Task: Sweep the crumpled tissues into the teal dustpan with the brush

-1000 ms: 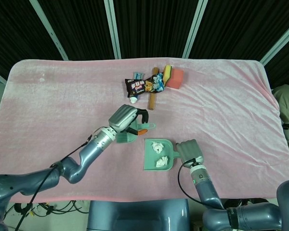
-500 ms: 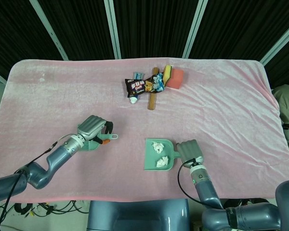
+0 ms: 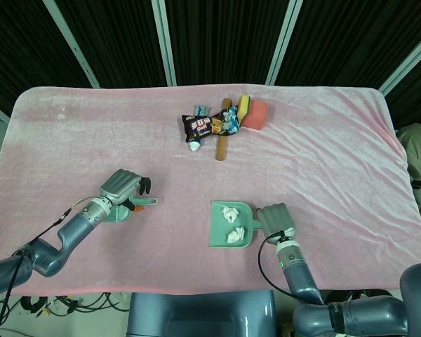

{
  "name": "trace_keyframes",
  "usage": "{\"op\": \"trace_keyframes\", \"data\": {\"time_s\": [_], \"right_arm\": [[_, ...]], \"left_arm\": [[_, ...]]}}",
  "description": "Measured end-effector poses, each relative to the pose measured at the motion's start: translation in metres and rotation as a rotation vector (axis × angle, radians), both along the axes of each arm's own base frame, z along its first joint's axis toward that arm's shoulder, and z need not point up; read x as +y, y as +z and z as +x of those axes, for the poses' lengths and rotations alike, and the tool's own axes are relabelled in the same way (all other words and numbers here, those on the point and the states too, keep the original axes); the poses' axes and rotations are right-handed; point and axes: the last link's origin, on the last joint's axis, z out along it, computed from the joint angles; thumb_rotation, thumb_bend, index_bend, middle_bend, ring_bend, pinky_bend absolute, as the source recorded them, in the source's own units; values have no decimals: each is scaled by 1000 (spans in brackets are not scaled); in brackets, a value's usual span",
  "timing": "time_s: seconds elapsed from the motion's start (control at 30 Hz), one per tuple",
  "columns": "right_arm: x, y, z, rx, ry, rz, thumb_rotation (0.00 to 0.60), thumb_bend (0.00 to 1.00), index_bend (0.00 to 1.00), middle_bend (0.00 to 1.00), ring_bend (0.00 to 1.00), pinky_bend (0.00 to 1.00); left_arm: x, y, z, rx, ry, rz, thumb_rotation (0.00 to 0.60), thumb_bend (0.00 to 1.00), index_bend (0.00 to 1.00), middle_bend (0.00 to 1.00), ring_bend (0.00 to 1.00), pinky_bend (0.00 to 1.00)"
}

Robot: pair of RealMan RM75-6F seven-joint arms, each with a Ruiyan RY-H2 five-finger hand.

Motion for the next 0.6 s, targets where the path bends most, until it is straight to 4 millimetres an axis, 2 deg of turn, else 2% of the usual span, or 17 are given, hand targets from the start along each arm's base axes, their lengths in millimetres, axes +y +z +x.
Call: {"op": "trace_keyframes", "data": {"time_s": [0.23,0.47,0.6], "right_arm": [[0,1,-1,4,-3,-3,600,441,690,615,719,829],[-3,4,-3,0,1,-19,600,435,679,563,697,829],[-5,6,-4,7,0,-27,600,380,484,440,683,828]], "left_arm": [[-1,5,-1,-8,13,29,600,64,430,483,865,992],[-4,17,-1,-95,64,86,600,64,413,460,858,992],[-12,26,-6,-131,107,107,600,64,410,456,857,992]]}}
